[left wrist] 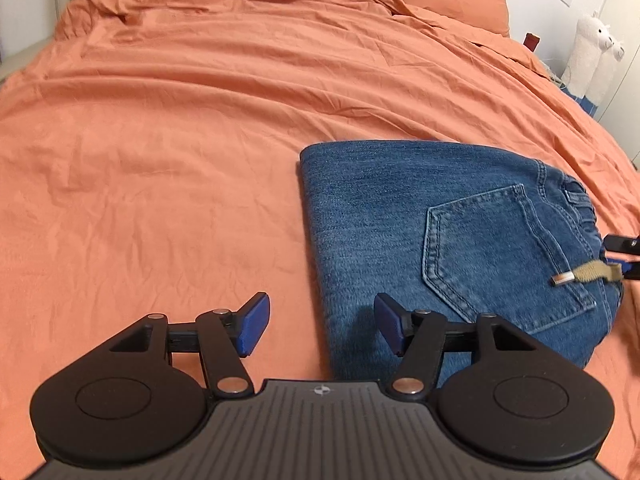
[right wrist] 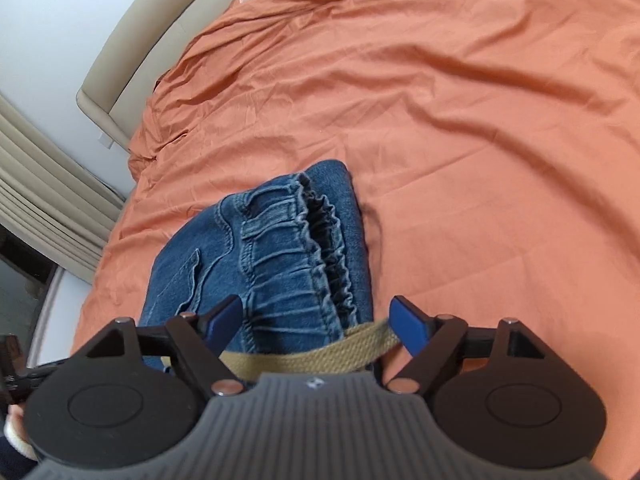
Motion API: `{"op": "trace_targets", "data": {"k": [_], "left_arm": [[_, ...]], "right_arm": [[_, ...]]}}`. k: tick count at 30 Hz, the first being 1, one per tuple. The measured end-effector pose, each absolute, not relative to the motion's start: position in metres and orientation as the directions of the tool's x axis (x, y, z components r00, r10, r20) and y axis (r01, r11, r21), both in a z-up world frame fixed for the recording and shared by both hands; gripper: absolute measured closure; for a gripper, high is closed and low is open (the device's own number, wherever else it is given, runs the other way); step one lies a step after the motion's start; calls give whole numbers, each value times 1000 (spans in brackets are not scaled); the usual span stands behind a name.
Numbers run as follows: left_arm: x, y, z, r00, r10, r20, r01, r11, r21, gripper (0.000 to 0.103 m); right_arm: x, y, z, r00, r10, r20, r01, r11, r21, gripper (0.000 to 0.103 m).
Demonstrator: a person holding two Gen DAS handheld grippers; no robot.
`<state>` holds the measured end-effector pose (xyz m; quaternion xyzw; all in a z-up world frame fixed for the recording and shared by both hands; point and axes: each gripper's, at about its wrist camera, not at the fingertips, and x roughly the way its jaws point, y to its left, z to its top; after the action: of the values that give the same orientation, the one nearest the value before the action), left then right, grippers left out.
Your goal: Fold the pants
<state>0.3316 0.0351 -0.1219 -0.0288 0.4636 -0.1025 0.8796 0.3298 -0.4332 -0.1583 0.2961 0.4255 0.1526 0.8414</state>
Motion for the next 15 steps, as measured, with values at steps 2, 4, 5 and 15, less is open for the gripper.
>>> {"op": "trace_targets", "data": {"k": [2, 4, 5, 15], "left_arm": [[340, 42, -128, 532, -246, -810, 140, 969, -202, 32], [348, 52, -137, 513, -294, -806, 120, 955, -272, 32], [352, 58, -142, 505, -326, -800, 109, 943, -315, 32], [372, 86, -184, 451, -620, -642, 69, 742, -667, 38]], "right_arm": [[335, -439, -168, 568, 537, -624, 13, 752, 659, 26], [339, -445, -177, 553, 567, -610, 31, 718, 695, 27], [341, -447, -180, 547, 581, -602, 37, 702, 712, 28], [365, -455, -209, 502, 708, -496, 75, 536, 841, 51]]}}
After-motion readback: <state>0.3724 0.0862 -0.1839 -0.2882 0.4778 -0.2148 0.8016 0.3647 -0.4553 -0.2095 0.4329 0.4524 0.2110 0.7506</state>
